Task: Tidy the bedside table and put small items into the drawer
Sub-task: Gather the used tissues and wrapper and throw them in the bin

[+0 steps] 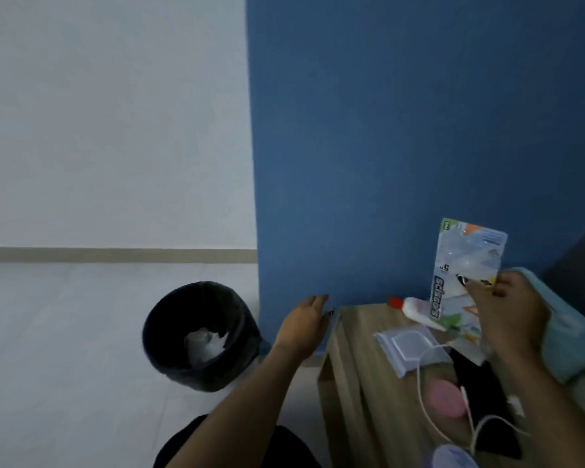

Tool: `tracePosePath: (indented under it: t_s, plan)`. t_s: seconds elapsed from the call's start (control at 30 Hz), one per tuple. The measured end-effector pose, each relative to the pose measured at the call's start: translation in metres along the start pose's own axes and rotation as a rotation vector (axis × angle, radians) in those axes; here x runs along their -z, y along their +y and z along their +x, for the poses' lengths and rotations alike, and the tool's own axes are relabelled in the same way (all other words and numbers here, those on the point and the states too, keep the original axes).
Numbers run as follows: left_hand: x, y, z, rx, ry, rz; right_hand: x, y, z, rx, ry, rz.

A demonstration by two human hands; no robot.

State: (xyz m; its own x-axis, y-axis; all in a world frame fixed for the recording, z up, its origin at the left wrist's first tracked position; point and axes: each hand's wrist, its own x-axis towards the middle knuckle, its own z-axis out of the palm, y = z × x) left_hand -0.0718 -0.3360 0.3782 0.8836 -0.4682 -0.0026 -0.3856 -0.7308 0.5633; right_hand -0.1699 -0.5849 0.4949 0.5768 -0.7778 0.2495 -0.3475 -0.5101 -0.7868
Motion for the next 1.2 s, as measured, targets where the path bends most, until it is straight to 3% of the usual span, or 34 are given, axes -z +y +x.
tracePosePath:
  t_s: [0.23,0.57,0.83,1.2]
  plan:
    - [0.061,-0.08,-0.033,0.175,0.171,-0.006,-0.076,-0.046,-0.079,0.124,-0.267,0.225]
    - [0.099,-0.195,-0.083,0.358,0.294,0.0,-0.202,-0.071,-0.173,0.236,-0.535,0.121]
    - [0.07,-0.293,-0.092,0.532,0.421,0.013,-0.319,-0.078,-0.217,0.181,-0.668,0.183]
    - [0.012,-0.4,-0.051,0.697,0.426,-0.061,-0.479,-0.042,-0.233,0.12,-0.737,0.075]
